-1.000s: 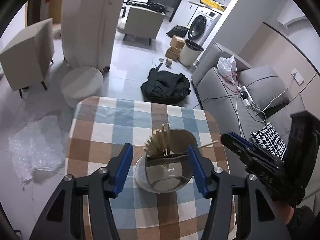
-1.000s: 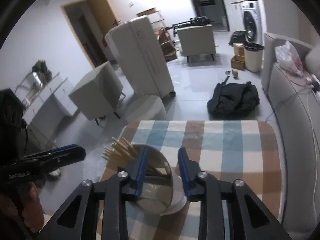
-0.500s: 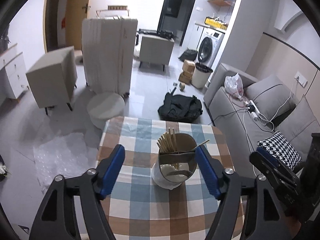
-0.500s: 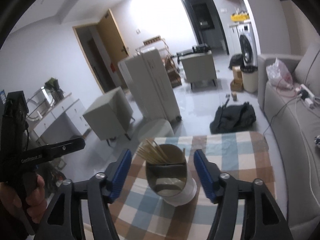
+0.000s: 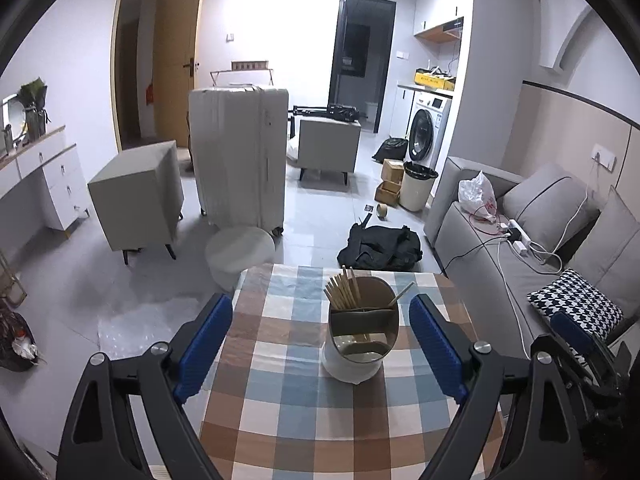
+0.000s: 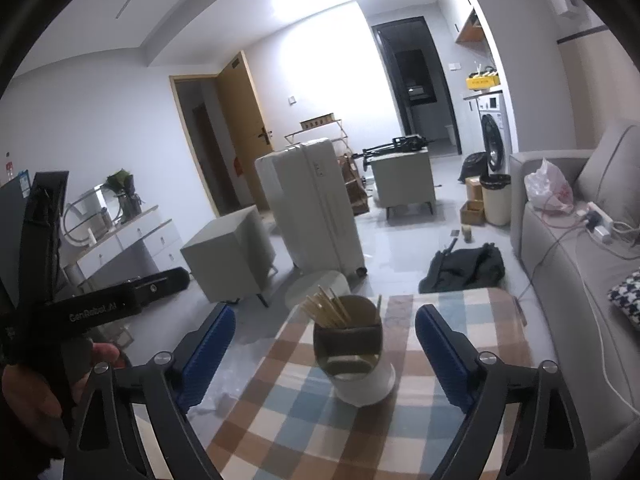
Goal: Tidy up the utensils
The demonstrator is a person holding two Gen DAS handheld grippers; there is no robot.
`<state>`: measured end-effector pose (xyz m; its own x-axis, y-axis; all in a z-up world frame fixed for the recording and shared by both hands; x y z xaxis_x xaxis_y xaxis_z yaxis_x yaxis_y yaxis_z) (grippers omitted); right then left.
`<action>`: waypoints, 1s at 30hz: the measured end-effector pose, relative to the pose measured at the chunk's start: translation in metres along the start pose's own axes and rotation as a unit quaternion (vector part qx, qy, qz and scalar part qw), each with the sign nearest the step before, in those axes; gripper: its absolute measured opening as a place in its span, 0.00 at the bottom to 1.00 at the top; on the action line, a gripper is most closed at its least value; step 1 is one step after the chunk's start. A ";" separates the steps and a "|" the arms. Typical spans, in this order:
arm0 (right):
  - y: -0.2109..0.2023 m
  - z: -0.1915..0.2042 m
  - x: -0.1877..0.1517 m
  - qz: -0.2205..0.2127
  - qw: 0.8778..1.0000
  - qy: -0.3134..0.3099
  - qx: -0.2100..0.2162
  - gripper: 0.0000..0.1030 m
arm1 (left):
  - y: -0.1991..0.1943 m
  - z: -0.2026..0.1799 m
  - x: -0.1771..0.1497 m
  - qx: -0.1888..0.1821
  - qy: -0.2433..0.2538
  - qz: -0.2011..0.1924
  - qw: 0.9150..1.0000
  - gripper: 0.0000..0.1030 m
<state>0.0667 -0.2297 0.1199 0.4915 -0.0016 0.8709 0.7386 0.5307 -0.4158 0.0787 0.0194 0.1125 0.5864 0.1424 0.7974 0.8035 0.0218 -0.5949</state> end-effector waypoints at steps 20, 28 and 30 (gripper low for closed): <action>-0.030 0.004 -0.039 -0.034 0.999 -0.024 -0.017 1.00 | -0.021 -0.011 -0.036 0.023 0.015 -0.007 1.000 0.91; -0.033 -0.003 -0.044 -0.038 0.999 -0.016 -0.016 1.00 | -0.026 -0.012 -0.041 0.027 0.013 -0.008 1.000 0.91; -0.035 -0.005 -0.045 -0.040 0.999 -0.015 -0.019 1.00 | -0.027 -0.014 -0.040 0.024 0.013 -0.009 1.000 0.91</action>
<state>0.0212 -0.2524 0.0939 0.4167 -0.0171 0.9089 0.7923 0.4970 -0.3539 0.0349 -0.0004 0.0977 0.5757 0.1155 0.8095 0.8080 0.0715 -0.5848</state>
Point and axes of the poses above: each gripper's, at about its wrist camera, not at the fingertips, and y roughly the way its jaws point, z to its left, x to its top, the point moved 1 cm from there along y, roughly the way its jaws point, and after that the axes turned 2 degrees about x, right-handed, at the moved point
